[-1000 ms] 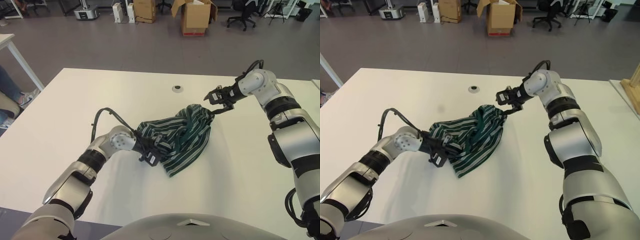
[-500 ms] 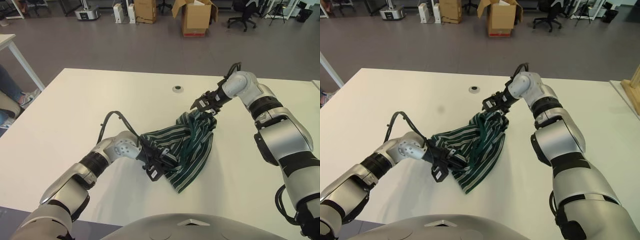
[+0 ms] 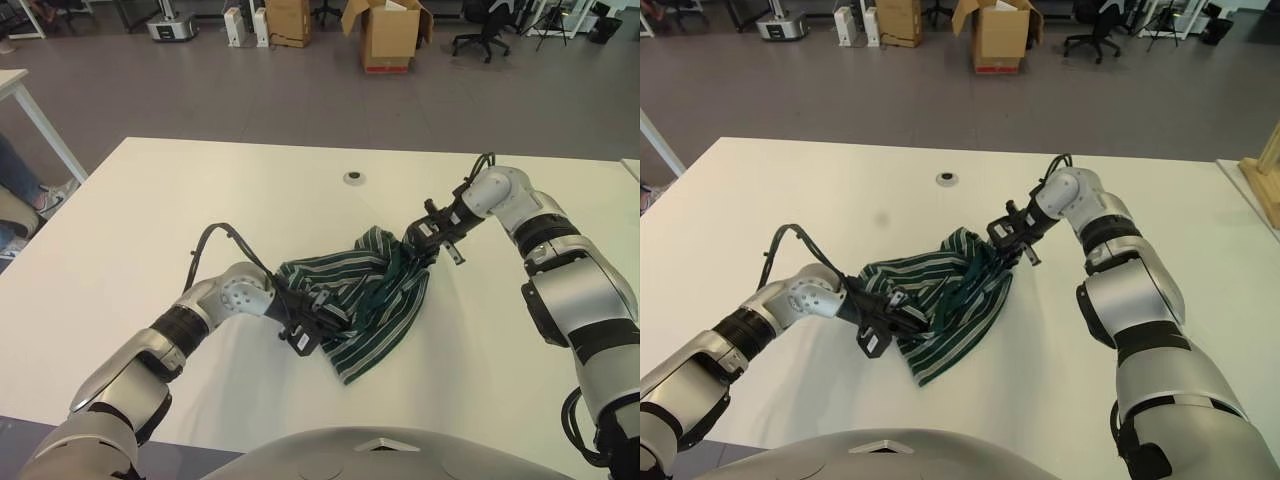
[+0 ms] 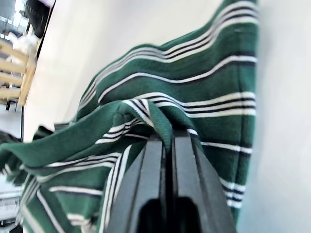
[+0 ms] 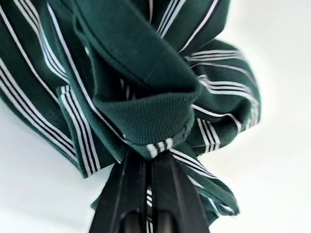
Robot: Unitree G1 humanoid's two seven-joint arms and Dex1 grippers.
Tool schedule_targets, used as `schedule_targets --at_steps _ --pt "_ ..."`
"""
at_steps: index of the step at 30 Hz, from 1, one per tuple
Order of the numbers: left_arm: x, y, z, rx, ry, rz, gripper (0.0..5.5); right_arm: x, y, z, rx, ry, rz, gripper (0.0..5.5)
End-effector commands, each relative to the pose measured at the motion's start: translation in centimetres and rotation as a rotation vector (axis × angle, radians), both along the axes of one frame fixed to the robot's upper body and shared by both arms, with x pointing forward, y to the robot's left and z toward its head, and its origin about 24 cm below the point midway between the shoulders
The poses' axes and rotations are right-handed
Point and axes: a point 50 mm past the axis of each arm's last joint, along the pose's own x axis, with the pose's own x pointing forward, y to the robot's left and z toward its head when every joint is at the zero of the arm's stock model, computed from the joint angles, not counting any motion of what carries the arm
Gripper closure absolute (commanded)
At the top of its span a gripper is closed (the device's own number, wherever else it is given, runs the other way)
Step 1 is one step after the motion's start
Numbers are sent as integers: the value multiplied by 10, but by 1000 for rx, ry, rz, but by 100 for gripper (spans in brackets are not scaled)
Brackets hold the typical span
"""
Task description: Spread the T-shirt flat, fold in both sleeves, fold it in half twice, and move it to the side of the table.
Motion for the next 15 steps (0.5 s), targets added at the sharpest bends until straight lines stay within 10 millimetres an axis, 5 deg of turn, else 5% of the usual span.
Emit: schedule_targets --at_steps 1,4,7,11,15 --pt "19 26 6 35 25 198 550 -3 -7 17 248 -63 -88 549" --pt "43 37 39 -73 -26 335 550 -7 -19 49 508 -134 -267 549" --pt "66 34 109 -426 6 449 550 -14 -42 87 744 -248 -480 549" --pt "80 38 194 -762 3 458 550 -25 -54 110 871 -343 -614 549" --pt "85 45 231 -843 -59 458 550 -28 -55 137 954 -411 -659 549"
